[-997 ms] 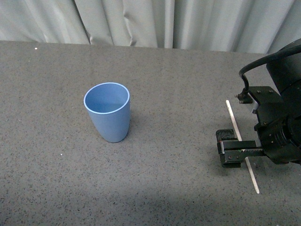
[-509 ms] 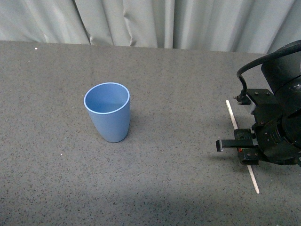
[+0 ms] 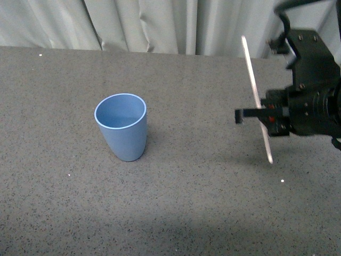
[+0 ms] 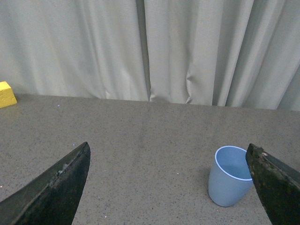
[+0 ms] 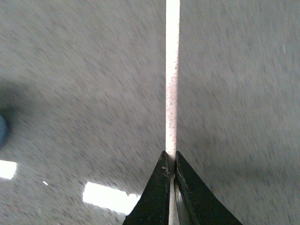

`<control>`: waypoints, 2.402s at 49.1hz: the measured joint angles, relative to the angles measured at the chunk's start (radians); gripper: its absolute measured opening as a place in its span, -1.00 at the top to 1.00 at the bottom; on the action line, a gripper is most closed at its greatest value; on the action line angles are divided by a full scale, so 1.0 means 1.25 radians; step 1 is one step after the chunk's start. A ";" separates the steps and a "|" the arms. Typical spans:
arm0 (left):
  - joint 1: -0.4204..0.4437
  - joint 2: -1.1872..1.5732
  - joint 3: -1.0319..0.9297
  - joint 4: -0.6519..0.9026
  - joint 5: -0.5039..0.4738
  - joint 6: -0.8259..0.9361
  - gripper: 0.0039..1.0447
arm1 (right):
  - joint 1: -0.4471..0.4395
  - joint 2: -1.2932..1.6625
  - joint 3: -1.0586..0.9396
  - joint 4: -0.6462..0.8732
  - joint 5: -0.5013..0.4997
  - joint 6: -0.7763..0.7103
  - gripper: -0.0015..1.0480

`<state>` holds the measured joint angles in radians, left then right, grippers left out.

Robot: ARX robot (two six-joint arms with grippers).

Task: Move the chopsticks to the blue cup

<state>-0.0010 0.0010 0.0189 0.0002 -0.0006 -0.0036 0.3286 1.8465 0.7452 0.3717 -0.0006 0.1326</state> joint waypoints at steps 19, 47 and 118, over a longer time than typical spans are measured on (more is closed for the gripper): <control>0.000 0.000 0.000 0.000 0.000 0.000 -0.88 | 0.142 0.049 0.064 0.439 -0.196 -0.062 0.98; 0.000 0.000 0.000 0.000 0.000 0.000 -0.88 | 0.194 0.221 0.222 0.390 -0.316 -0.052 0.98; 0.000 0.000 0.000 0.000 0.000 0.000 -0.88 | -0.097 -0.323 -0.208 0.154 0.123 -0.070 -0.82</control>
<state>-0.0010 0.0010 0.0189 0.0002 -0.0006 -0.0036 0.2070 1.4425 0.4858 0.5644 0.1535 0.0452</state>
